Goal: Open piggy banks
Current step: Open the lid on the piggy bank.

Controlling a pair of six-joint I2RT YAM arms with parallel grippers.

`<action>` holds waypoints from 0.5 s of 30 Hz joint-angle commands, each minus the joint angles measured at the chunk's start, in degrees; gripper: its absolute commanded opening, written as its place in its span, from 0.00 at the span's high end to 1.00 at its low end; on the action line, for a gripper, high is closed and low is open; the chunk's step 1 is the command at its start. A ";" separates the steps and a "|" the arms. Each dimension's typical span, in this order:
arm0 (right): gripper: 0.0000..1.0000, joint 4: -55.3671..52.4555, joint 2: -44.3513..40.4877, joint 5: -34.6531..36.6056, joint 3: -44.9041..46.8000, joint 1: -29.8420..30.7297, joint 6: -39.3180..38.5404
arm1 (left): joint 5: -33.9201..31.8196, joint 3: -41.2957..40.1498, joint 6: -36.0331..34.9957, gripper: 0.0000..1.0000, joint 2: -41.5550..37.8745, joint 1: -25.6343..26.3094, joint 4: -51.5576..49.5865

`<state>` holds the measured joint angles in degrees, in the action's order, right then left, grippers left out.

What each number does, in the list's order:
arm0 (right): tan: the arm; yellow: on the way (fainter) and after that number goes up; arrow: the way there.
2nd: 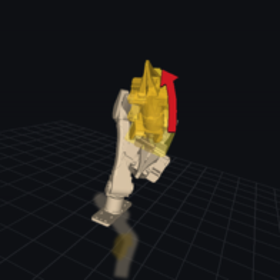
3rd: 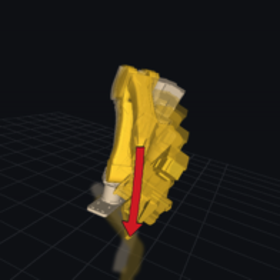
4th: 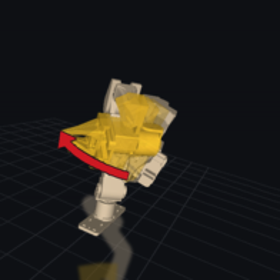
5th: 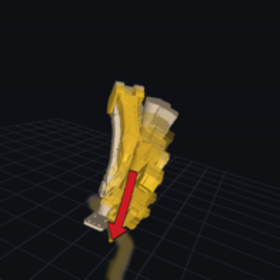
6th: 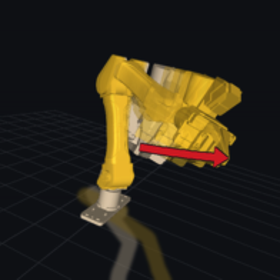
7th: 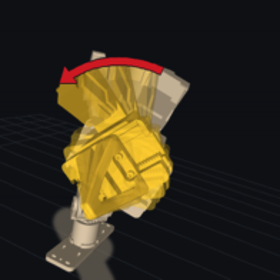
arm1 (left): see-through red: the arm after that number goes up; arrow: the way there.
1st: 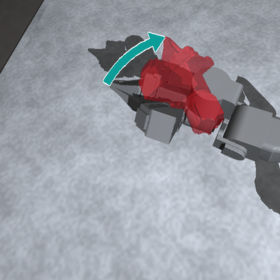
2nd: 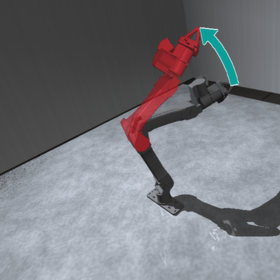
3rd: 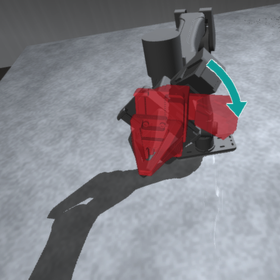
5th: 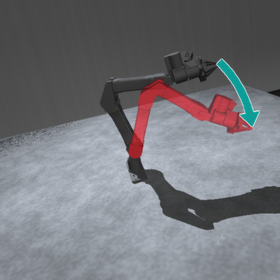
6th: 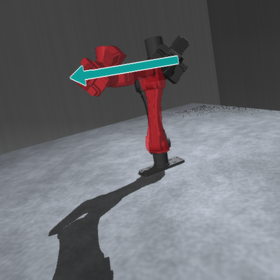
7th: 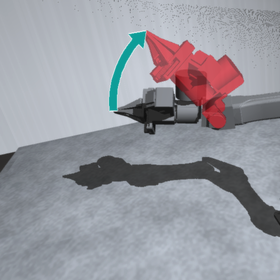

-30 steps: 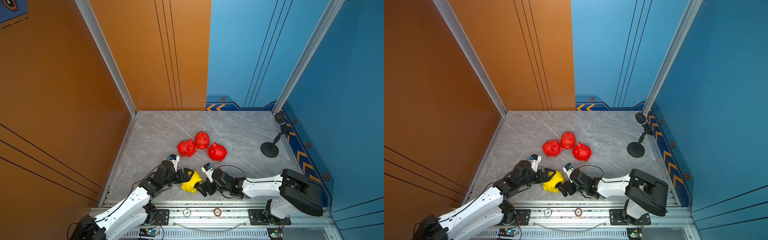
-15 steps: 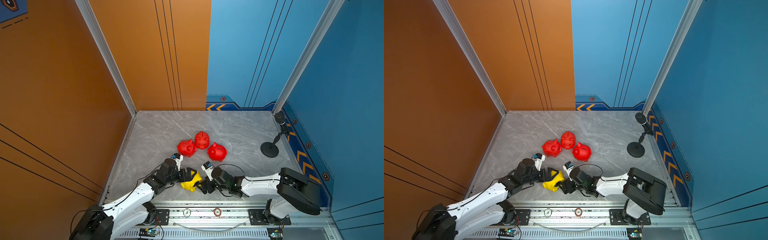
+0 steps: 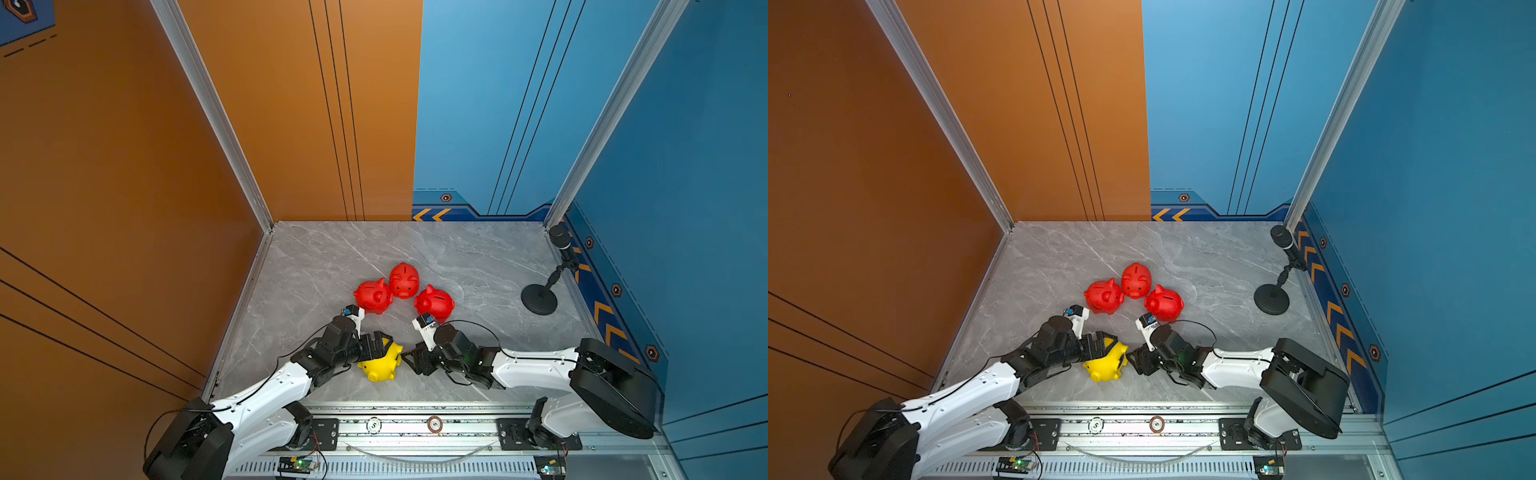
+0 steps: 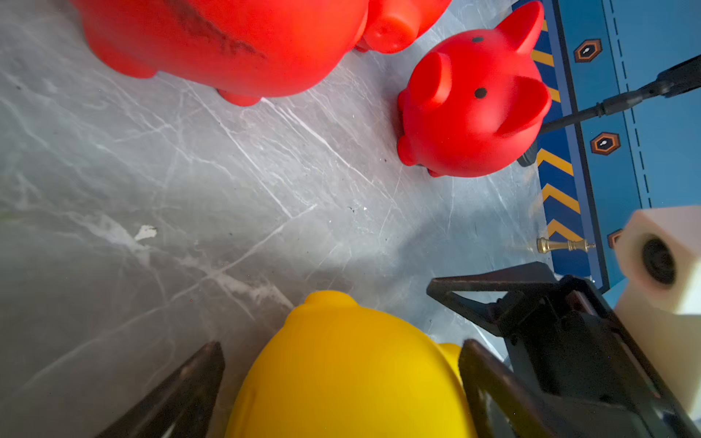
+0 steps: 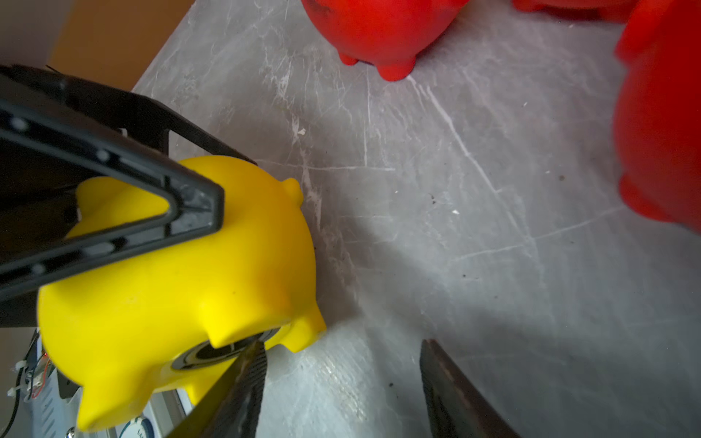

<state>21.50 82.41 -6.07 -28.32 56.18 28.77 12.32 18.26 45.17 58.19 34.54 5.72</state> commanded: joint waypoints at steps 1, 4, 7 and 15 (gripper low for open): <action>0.37 -1.31 -2.21 -0.76 1.76 -0.65 -1.20 | -1.96 -3.51 0.70 0.02 1.33 -0.09 -3.26; 0.40 -0.95 -3.32 -1.23 2.46 -0.90 -1.68 | -0.04 -4.11 0.71 0.02 2.26 -0.97 -1.15; 0.43 -0.09 -3.74 -2.45 2.97 -1.16 -1.88 | 2.54 -4.60 0.88 0.02 3.78 -2.48 1.05; 0.48 3.44 -4.56 -5.40 4.05 -1.10 -1.64 | 8.02 -5.84 1.11 0.02 5.75 -5.93 4.22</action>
<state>22.65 79.26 -9.74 -24.95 55.16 27.90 19.22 15.64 47.24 62.50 29.28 15.44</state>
